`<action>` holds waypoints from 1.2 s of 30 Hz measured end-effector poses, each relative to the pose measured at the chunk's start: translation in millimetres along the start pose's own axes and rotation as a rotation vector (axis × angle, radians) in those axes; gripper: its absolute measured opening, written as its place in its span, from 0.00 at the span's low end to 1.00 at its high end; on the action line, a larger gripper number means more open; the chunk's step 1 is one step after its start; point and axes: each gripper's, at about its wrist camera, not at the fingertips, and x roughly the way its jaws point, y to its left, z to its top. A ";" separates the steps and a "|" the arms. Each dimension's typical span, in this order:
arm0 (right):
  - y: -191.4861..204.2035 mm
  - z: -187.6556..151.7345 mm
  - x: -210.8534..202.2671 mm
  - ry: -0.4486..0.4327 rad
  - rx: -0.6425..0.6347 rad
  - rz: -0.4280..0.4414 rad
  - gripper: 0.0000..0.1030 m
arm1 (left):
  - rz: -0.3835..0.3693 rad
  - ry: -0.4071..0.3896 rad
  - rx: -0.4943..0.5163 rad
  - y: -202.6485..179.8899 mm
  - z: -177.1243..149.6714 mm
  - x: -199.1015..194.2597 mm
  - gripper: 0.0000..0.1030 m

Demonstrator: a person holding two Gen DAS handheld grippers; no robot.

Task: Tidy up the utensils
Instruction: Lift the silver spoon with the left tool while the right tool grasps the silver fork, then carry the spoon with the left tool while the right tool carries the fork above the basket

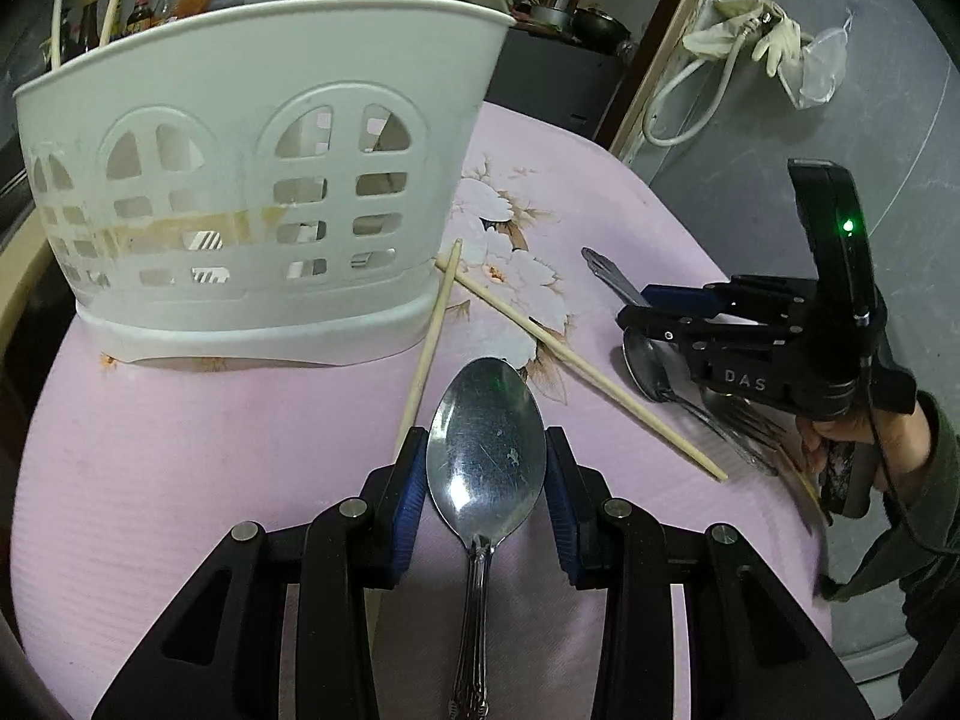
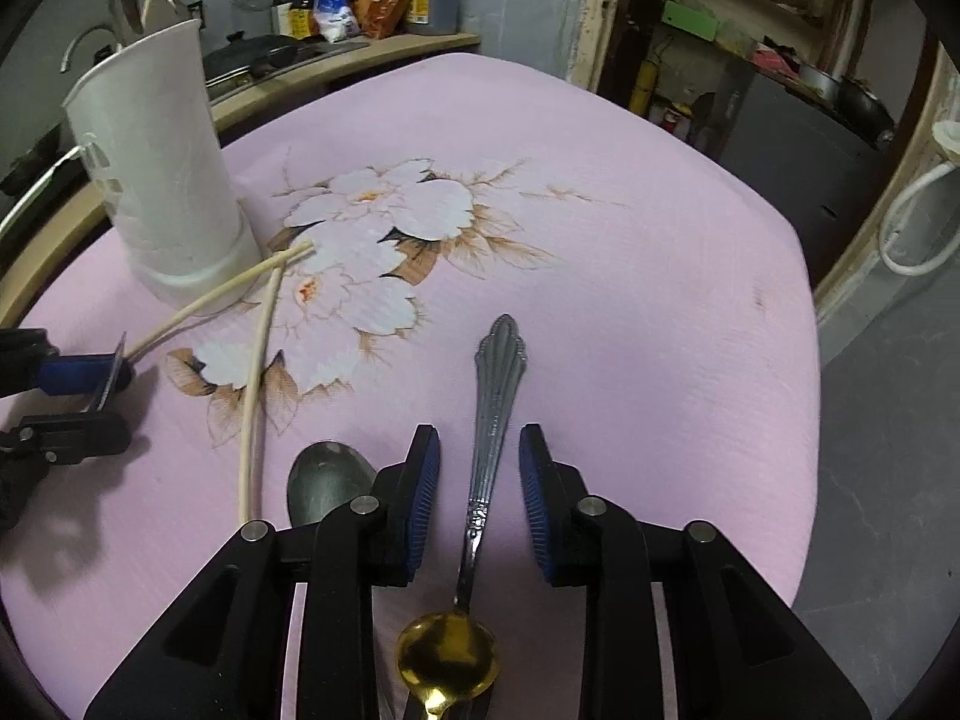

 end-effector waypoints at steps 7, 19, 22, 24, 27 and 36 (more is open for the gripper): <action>12.7 6.5 8.9 0.003 0.012 -0.075 0.09 | -0.048 -0.011 -0.033 7.9 0.5 -4.6 0.31; 20.0 -5.3 -30.1 -0.220 0.044 -0.034 0.08 | -0.031 -0.179 -0.015 1.1 0.5 -35.8 0.31; 29.2 -9.7 -50.1 -0.335 0.023 -0.057 0.08 | -0.009 -0.252 0.001 -5.9 1.3 -46.9 0.31; 33.6 -12.2 -62.1 -0.414 0.004 -0.073 0.08 | 0.005 -0.289 0.008 -10.2 1.4 -50.6 0.31; 39.5 -16.4 -76.4 -0.504 -0.001 -0.086 0.08 | 0.035 -0.364 0.026 -16.6 1.7 -59.0 0.31; 53.5 -16.4 -93.8 -0.675 0.009 -0.109 0.08 | 0.091 -0.466 0.038 -28.0 -0.1 -65.1 0.31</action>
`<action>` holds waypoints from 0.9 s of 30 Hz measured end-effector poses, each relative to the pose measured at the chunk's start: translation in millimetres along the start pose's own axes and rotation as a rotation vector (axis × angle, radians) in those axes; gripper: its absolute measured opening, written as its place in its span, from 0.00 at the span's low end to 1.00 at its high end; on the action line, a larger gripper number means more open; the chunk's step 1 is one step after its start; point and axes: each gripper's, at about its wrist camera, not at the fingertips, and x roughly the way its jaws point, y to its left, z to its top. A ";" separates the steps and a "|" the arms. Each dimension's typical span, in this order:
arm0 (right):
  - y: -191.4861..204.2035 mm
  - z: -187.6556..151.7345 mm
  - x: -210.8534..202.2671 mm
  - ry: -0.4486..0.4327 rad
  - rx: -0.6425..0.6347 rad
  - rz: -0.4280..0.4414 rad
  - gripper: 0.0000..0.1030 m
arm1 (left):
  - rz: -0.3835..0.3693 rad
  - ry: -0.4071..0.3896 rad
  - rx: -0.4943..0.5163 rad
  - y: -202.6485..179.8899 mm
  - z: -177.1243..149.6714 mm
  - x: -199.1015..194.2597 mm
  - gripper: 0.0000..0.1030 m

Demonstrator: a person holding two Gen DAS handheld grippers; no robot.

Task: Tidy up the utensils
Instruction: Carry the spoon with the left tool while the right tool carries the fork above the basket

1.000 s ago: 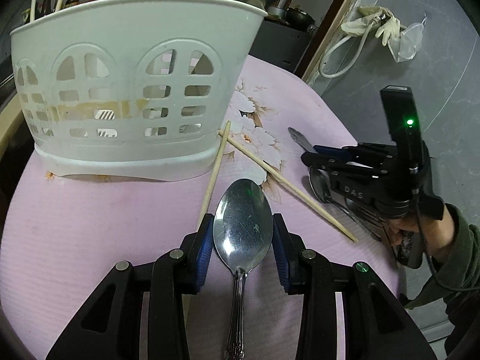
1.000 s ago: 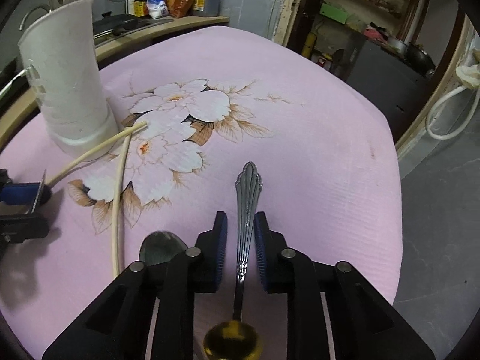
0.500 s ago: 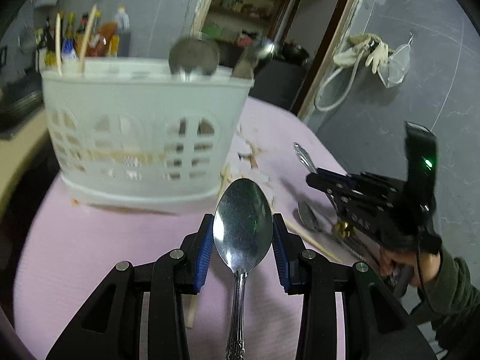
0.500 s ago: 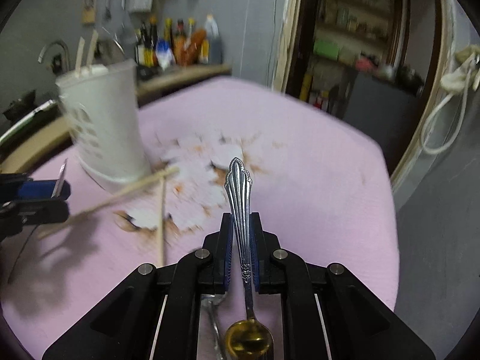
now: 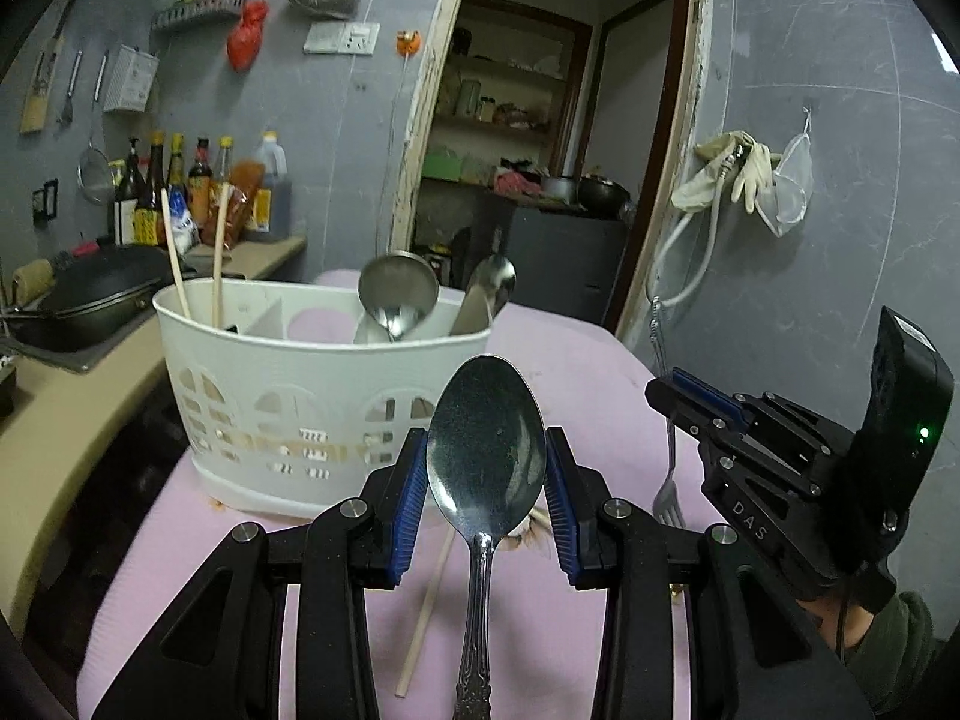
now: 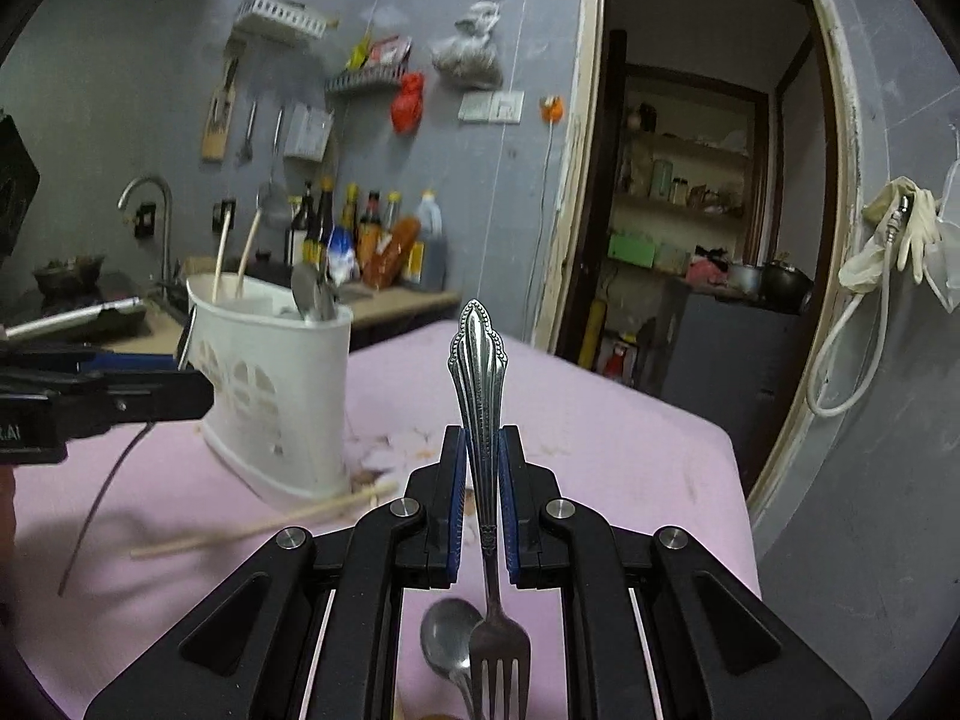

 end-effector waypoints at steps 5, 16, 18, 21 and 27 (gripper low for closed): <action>1.1 5.7 -9.8 -0.076 0.023 -0.010 0.08 | 0.008 -0.030 -0.002 1.8 1.3 -6.2 0.31; -7.1 28.0 -22.9 -0.150 0.069 -0.003 0.08 | -0.011 -0.097 -0.015 9.0 19.1 -21.0 0.31; -7.9 32.6 -23.7 -0.156 0.071 0.005 0.08 | -0.004 -0.110 -0.015 11.4 24.2 -23.0 0.31; -8.2 42.1 -26.4 -0.174 0.072 0.019 0.08 | 0.000 -0.143 -0.024 16.4 35.8 -28.3 0.31; -2.6 66.6 -31.8 -0.239 0.080 0.050 0.08 | 0.025 -0.215 -0.036 31.2 61.2 -33.7 0.31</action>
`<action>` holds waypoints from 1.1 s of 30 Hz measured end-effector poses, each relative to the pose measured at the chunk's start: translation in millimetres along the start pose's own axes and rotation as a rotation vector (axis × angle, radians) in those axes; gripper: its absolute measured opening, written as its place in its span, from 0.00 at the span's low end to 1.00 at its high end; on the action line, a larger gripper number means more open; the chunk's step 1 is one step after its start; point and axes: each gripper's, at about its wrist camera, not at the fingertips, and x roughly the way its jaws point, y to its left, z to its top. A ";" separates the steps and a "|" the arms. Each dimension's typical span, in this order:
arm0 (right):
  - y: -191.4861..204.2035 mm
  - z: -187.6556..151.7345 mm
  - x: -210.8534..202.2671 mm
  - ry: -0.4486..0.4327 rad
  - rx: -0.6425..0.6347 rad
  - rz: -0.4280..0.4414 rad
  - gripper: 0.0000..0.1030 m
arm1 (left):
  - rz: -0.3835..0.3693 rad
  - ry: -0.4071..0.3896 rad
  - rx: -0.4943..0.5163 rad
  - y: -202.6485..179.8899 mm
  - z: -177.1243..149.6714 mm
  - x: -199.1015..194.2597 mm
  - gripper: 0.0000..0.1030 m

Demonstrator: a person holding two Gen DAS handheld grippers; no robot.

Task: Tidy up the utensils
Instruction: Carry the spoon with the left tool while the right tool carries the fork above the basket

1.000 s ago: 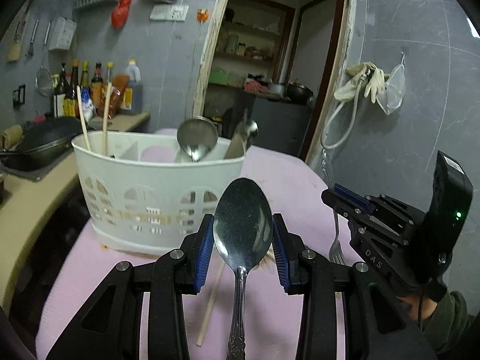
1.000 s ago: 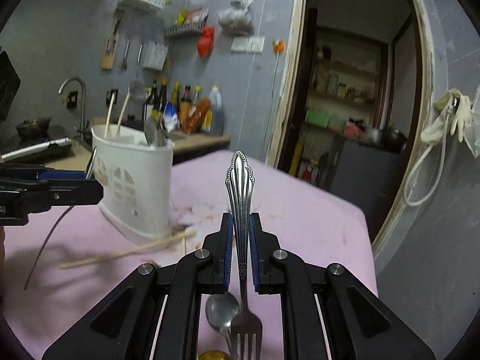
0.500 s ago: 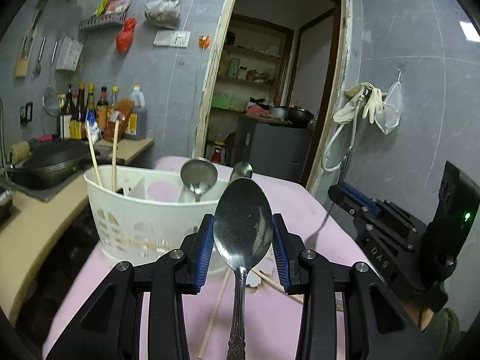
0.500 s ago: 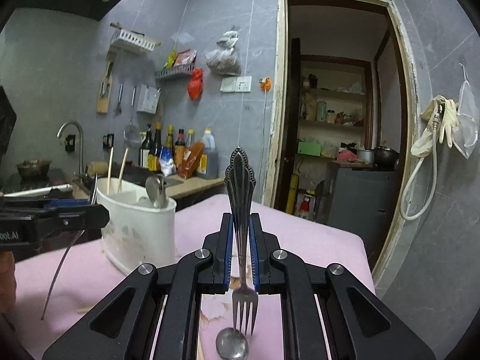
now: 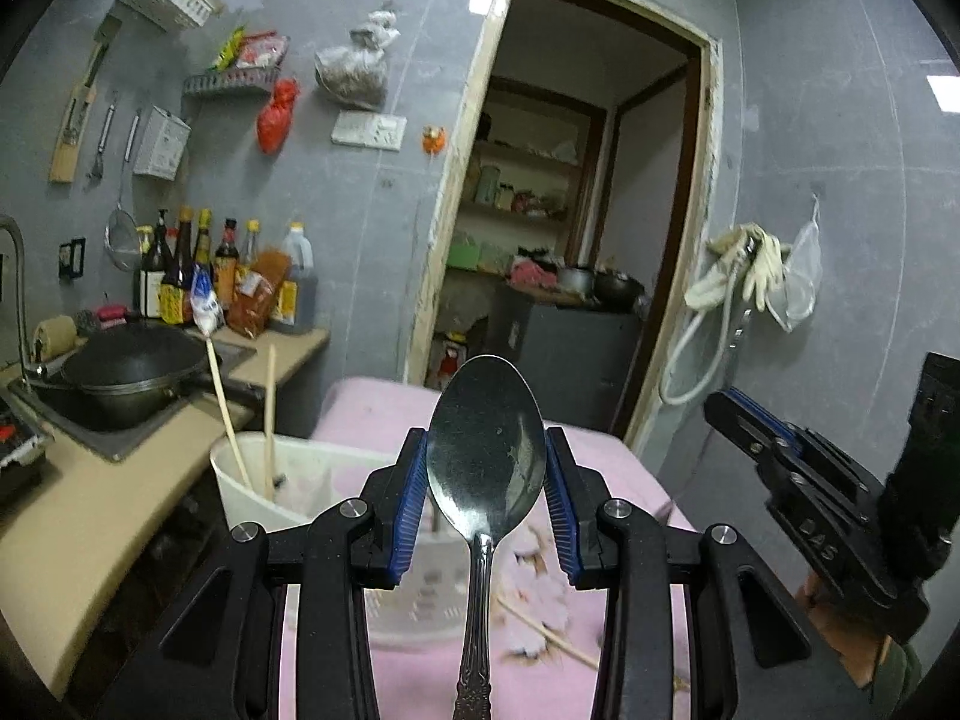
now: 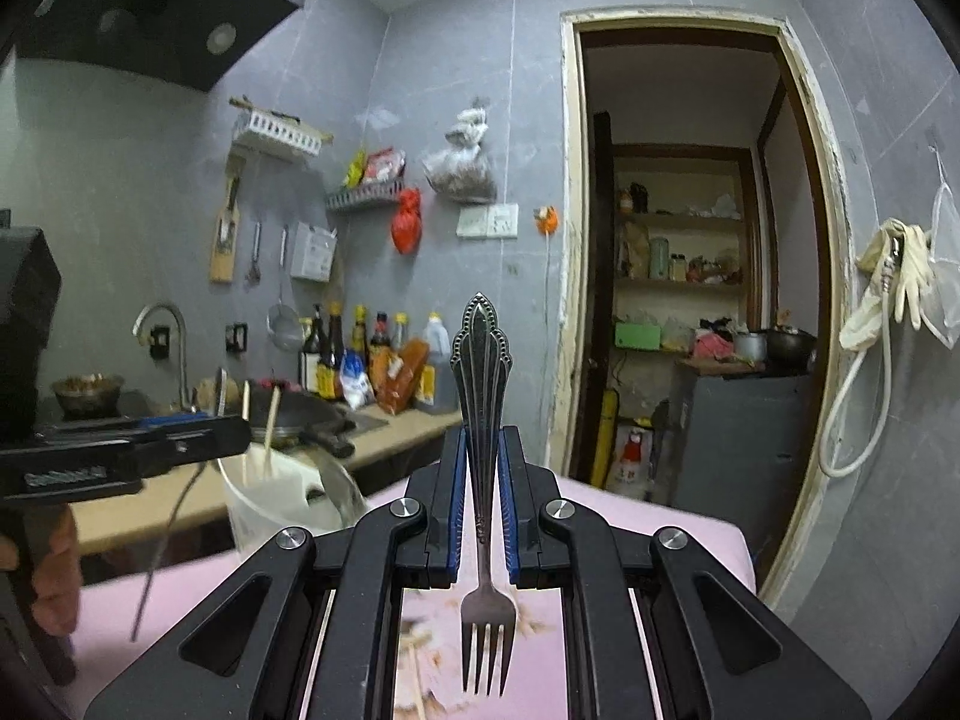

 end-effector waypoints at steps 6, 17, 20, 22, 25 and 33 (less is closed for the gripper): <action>17.9 26.8 8.4 -0.069 -0.001 0.055 0.08 | 0.017 -0.060 -0.057 33.5 34.3 10.0 0.31; 45.2 56.6 43.5 -0.148 0.074 0.184 0.08 | 0.051 -0.185 -0.183 105.1 71.5 31.1 0.31; 50.0 55.0 54.1 -0.144 0.089 0.203 0.08 | 0.052 -0.214 -0.214 121.3 71.9 35.2 0.31; 49.9 50.2 61.2 -0.136 0.103 0.209 0.08 | 0.057 -0.239 -0.231 130.4 72.2 35.1 0.31; 48.8 42.0 68.0 -0.122 0.115 0.211 0.08 | 0.070 -0.272 -0.259 145.2 72.3 36.9 0.31; 48.3 22.3 82.3 -0.108 0.136 0.197 0.08 | 0.108 -0.341 -0.355 167.9 66.3 44.3 0.31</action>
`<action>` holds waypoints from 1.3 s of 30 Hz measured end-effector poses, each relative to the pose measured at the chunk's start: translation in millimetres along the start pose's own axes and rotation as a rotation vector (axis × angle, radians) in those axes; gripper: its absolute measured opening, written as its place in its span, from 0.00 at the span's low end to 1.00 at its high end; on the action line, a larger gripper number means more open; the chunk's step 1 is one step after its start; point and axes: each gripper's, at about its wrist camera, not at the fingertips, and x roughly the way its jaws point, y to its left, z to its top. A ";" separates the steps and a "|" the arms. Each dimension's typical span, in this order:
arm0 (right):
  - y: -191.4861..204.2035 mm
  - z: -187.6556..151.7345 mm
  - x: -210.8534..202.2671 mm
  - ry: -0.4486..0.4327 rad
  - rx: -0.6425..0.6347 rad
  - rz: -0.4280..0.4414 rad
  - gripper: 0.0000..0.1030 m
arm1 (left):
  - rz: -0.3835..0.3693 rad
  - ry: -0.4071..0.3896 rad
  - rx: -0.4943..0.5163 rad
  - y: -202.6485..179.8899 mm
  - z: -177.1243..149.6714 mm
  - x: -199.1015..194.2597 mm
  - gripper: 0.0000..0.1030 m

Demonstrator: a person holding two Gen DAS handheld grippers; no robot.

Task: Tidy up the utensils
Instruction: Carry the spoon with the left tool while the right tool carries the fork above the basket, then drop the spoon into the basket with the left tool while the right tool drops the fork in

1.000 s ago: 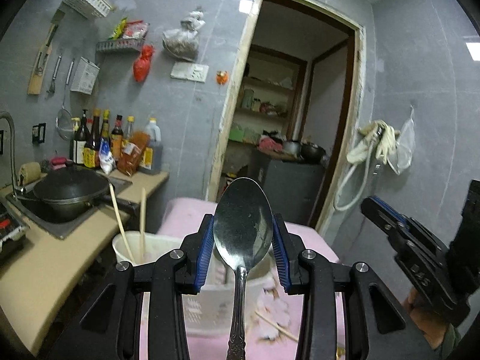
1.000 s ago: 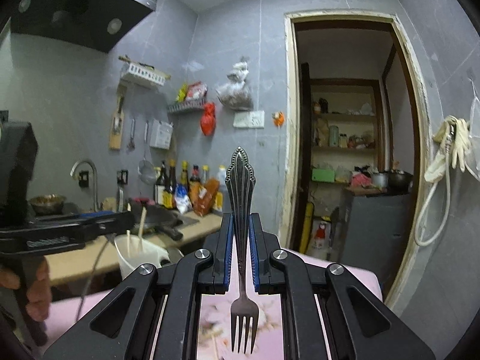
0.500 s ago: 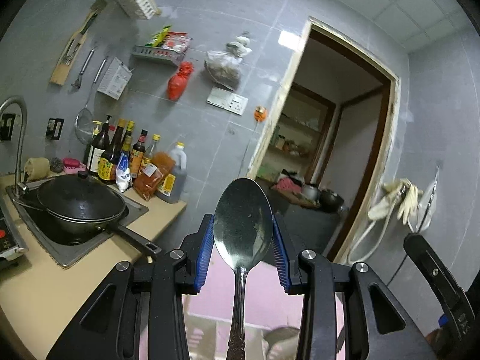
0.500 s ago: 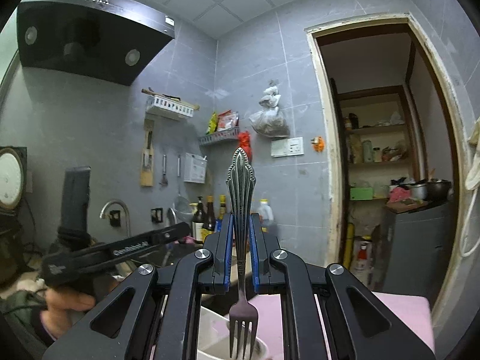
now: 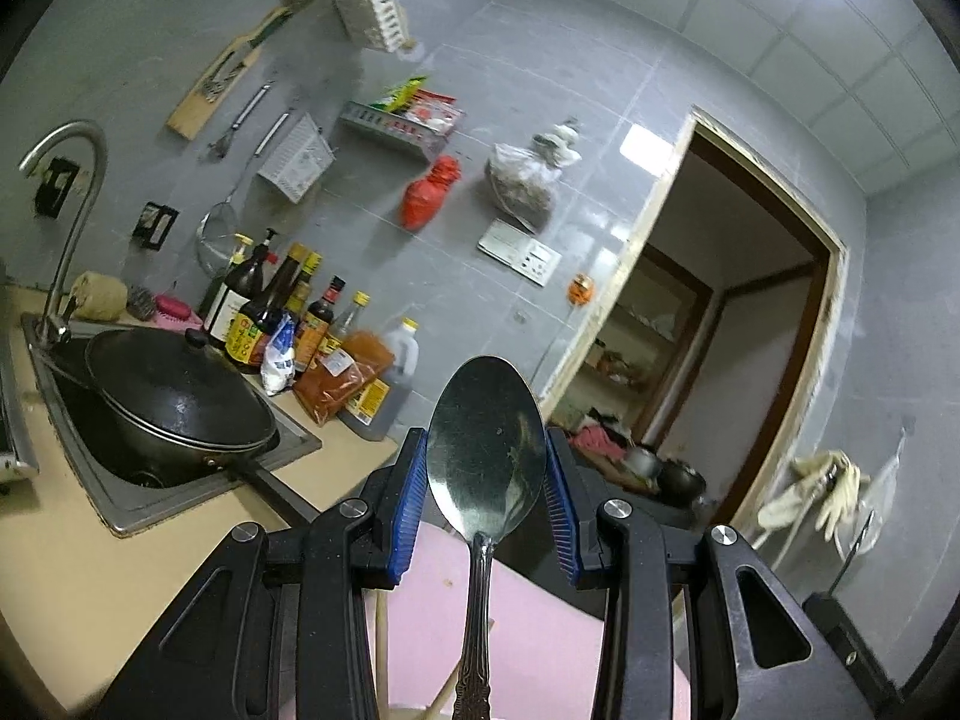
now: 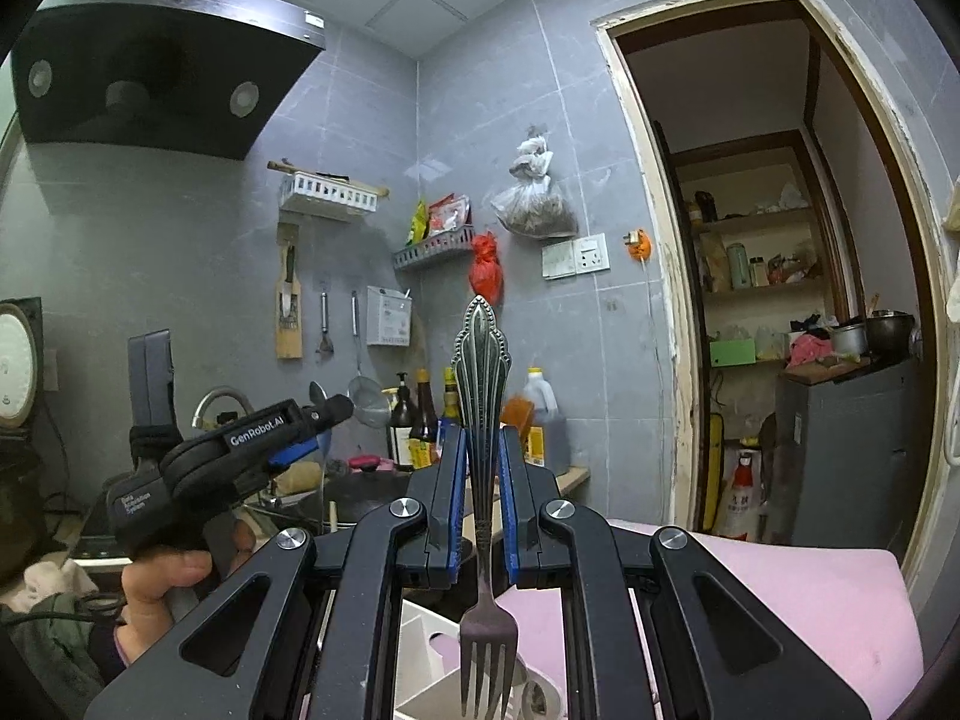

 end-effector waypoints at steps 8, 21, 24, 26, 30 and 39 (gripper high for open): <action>-4.0 -17.9 9.3 0.019 0.013 -0.007 0.08 | 0.053 -0.061 0.056 -9.4 -19.3 -6.0 0.31; -3.9 -47.3 12.6 0.135 -0.010 0.010 0.09 | 0.070 -0.010 0.157 -14.3 -62.9 -23.5 0.32; -3.2 -48.1 10.2 0.143 -0.021 0.013 0.09 | 0.079 0.048 0.185 -14.5 -71.4 -23.3 0.32; -3.5 -48.5 8.8 0.150 -0.026 0.012 0.09 | 0.081 0.099 0.196 -14.5 -76.5 -23.2 0.32; -6.4 -48.8 10.0 0.173 -0.013 0.017 0.20 | 0.073 0.192 0.204 -13.9 -83.9 -21.9 0.32; -8.2 -29.9 -4.4 0.120 0.013 0.020 0.36 | 0.058 0.243 0.208 -22.3 -72.6 -39.0 0.46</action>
